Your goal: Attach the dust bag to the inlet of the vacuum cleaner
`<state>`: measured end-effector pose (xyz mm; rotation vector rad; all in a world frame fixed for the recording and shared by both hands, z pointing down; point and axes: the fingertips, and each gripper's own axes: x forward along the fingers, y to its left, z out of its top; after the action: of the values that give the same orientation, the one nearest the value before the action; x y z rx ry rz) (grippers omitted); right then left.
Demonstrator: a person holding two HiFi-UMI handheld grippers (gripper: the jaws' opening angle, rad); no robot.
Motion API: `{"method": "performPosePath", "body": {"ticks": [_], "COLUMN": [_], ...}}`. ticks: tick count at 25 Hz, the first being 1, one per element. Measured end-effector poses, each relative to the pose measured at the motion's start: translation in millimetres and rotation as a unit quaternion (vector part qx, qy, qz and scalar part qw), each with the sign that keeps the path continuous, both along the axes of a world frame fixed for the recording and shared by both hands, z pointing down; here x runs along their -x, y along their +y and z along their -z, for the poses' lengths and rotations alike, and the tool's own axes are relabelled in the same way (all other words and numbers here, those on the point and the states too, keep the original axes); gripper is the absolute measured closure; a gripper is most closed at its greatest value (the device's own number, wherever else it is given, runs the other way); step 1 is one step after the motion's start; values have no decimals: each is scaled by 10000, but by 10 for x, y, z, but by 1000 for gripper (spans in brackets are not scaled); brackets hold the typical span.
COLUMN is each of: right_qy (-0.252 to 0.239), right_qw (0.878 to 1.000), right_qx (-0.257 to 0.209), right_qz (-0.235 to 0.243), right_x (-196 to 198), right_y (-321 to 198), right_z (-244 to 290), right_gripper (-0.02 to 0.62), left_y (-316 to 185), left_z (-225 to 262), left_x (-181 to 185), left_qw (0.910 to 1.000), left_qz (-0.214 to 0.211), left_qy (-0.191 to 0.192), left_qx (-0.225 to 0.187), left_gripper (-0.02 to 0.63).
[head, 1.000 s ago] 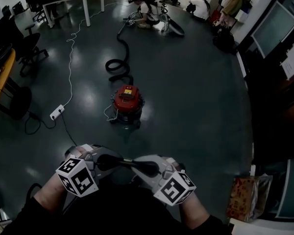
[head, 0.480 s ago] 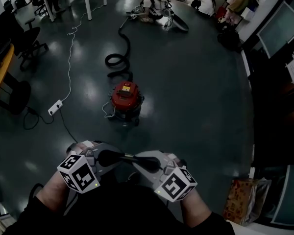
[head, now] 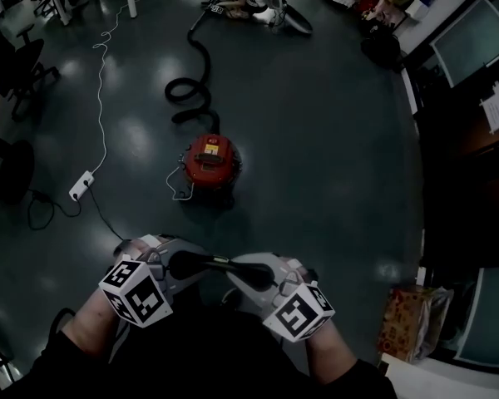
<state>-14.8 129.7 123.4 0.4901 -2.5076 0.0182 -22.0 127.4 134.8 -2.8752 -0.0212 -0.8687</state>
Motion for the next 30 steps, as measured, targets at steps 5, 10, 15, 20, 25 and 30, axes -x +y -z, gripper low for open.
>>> {"method": "performPosePath", "body": {"ticks": [5, 10, 15, 20, 25, 30], "right_qy": [129, 166, 118, 69, 38, -6], "right_qw": [9995, 9984, 9982, 9981, 9979, 9971], "right_qx": [55, 201, 335, 489, 627, 754], "right_qz": [-266, -499, -492, -357, -158, -37], "right_x": [274, 470, 449, 282, 99, -44], "right_y": [-312, -558, -690, -772, -869, -942], "right_z": [-189, -320, -509, -819, -1184, -1611], "right_gripper": [558, 557, 557, 555, 555, 554], "left_y": [-328, -565, -689, -768, -861, -939], "left_z": [-139, -315, -508, -812, -1166, -1572], "left_x": [292, 465, 442, 283, 104, -26], "left_qw": [9997, 9995, 9995, 9991, 9973, 9948], "left_qz": [-181, -184, -17, 221, 530, 754], "left_qy": [100, 165, 177, 85, 2, -78], "left_qx": [136, 215, 260, 349, 510, 677], "left_gripper": [568, 565, 563, 561, 560, 558]}}
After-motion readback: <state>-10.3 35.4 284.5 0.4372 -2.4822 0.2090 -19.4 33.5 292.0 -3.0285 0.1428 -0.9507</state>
